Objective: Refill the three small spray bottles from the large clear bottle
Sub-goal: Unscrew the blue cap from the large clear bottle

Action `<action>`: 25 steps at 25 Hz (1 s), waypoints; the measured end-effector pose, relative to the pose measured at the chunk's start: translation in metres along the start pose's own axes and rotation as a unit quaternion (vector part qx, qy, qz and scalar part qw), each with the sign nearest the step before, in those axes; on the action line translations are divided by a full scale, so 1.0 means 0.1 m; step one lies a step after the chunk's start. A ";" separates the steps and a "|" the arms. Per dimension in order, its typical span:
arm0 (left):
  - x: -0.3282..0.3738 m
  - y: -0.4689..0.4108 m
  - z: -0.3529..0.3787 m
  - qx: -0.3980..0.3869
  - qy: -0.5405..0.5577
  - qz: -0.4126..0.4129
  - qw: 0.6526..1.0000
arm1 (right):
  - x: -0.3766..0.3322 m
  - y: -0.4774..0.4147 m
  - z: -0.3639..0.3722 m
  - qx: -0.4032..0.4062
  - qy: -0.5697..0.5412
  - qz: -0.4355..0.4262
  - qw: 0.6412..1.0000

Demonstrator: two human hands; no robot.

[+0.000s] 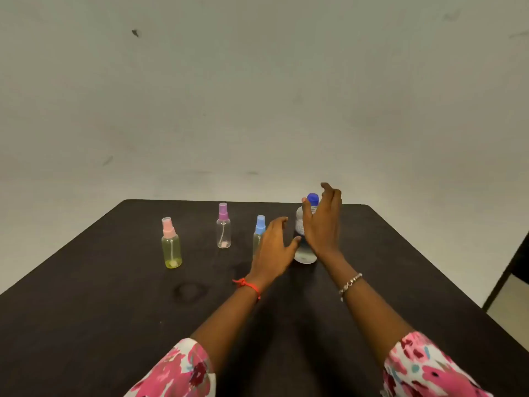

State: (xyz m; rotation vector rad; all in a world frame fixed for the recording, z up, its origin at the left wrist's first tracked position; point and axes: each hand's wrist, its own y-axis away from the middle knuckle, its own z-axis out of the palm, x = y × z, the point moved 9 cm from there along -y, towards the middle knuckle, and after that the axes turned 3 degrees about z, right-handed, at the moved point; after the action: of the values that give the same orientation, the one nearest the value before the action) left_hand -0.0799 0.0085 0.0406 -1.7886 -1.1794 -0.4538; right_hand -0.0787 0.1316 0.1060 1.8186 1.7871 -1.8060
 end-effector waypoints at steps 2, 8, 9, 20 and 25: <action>0.06 -0.13 0.21 -0.018 0.050 -0.007 0.999 | 0.09 -0.18 0.07 -0.044 0.012 0.031 0.998; -0.10 -0.39 0.58 -0.007 0.121 -0.062 0.991 | 0.37 -0.45 0.31 -0.140 0.048 0.083 0.985; -0.11 -0.40 0.58 0.003 0.125 -0.063 0.990 | 0.38 -0.49 0.30 -0.145 0.040 0.085 0.985; -0.16 -0.44 0.57 0.011 0.121 -0.074 0.990 | 0.23 -0.58 0.39 -0.269 0.123 0.029 0.955; -0.14 -0.45 0.57 0.005 0.096 -0.075 0.993 | 0.15 -0.58 0.38 -0.293 0.146 -0.001 0.945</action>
State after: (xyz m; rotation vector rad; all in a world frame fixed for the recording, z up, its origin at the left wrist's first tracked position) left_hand -0.1349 0.0543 0.0232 -1.6144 -1.1827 -0.6913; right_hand -0.1485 0.1361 0.1209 1.8712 2.1109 -0.8707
